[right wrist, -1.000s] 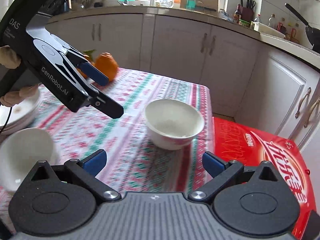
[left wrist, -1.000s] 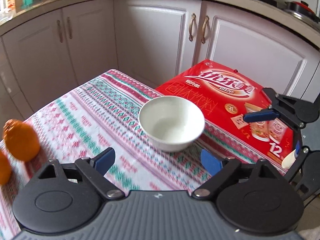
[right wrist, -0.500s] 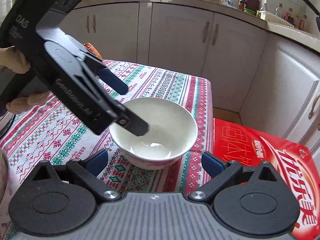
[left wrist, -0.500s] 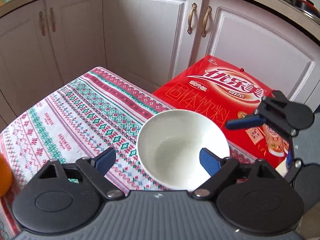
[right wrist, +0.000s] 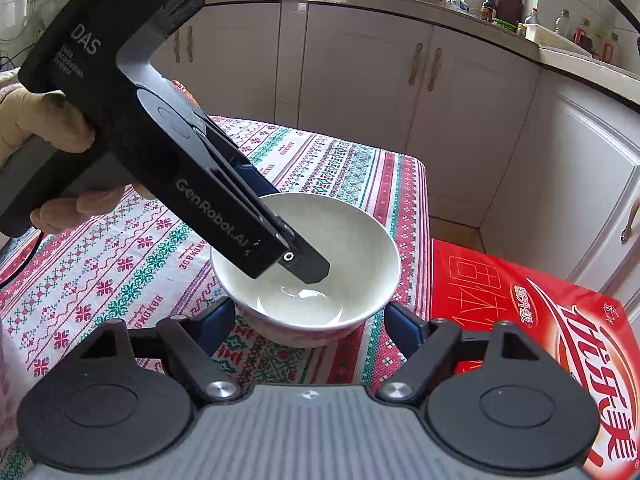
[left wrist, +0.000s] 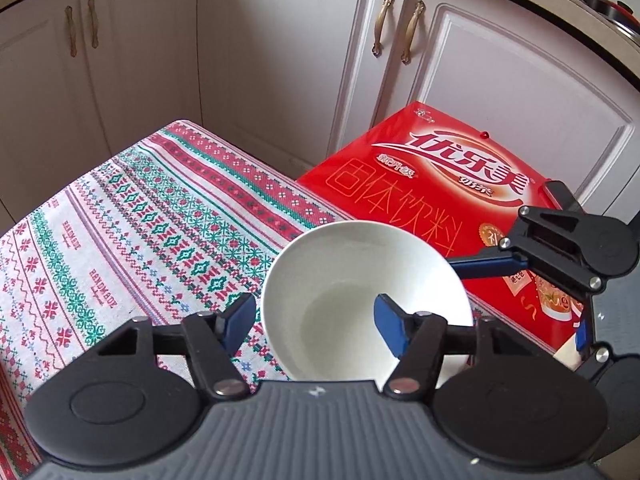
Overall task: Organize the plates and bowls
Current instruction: 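Reach the left tool into the nested white bowls and grip the rim, then carry the nested bowls with the left tool and lower them onto the plate stack, then open the left tool and pull it away from the bowls, then grip the plate-and-bowl stack from opposite sides with both tools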
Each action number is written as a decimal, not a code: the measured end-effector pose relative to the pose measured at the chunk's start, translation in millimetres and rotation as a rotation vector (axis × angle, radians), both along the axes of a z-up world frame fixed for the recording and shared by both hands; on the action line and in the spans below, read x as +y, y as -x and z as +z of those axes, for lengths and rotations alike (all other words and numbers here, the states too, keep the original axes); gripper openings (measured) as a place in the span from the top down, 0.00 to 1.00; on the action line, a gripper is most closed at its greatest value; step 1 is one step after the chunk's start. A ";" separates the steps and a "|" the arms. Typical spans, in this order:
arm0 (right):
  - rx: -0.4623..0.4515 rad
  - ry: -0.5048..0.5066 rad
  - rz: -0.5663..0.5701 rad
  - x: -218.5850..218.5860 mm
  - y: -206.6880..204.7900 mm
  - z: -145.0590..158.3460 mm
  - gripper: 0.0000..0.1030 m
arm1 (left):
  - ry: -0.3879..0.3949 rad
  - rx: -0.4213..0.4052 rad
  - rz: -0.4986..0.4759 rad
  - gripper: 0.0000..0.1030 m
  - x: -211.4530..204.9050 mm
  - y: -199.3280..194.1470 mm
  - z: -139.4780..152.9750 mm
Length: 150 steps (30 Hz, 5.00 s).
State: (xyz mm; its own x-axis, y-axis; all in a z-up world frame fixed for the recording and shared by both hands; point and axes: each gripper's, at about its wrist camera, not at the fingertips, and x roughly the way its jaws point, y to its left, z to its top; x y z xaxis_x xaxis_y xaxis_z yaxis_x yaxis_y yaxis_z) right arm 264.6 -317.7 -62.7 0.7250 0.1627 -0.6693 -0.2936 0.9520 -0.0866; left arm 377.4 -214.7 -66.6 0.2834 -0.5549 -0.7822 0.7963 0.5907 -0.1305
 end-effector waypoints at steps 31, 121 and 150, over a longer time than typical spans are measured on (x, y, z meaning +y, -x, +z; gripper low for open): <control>-0.012 -0.010 0.042 15.0 48.9 39.6 0.20 | 0.004 -0.025 0.012 0.44 22.2 59.8 40.9; -0.062 -0.102 0.274 110.6 171.5 76.9 0.07 | 0.049 -0.160 0.272 0.19 183.0 216.5 75.1; 0.076 0.119 0.406 120.8 171.7 30.7 0.00 | -0.046 -0.095 0.078 0.12 194.4 249.9 14.6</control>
